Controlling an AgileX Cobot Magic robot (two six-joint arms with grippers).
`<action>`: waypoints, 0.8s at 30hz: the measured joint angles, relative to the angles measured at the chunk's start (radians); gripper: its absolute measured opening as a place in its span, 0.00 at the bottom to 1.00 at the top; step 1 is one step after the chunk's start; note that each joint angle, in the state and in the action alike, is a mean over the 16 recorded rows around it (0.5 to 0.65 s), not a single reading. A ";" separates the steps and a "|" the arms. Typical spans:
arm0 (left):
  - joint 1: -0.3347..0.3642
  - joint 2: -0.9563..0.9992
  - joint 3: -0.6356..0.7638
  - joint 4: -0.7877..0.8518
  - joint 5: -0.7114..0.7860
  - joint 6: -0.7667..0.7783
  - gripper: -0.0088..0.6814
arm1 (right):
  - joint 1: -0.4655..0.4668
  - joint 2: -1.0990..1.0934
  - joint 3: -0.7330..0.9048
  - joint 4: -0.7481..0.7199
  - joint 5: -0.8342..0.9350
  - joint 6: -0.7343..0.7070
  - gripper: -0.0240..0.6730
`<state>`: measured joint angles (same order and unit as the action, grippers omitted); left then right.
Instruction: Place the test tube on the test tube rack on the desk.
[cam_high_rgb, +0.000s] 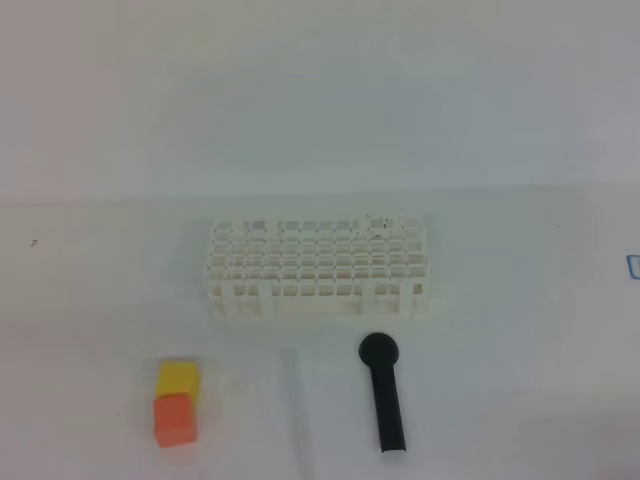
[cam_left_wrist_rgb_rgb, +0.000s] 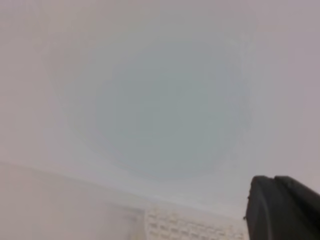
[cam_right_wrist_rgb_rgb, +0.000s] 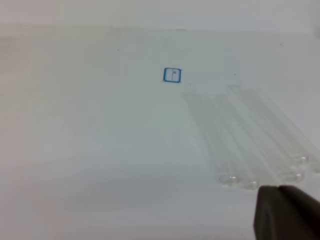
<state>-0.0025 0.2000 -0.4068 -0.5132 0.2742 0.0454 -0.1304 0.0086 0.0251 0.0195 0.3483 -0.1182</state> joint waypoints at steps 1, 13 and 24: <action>-0.015 0.018 -0.030 -0.003 0.030 0.033 0.01 | 0.000 0.000 0.000 0.000 0.000 0.000 0.03; -0.224 0.189 -0.251 -0.052 0.244 0.300 0.01 | 0.000 0.000 0.001 -0.034 -0.010 -0.015 0.03; -0.305 0.255 -0.283 -0.140 0.210 0.411 0.01 | 0.000 0.000 0.004 0.055 -0.318 0.038 0.03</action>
<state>-0.3077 0.4553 -0.6897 -0.6530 0.4844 0.4565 -0.1304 0.0086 0.0286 0.0746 0.0306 -0.0802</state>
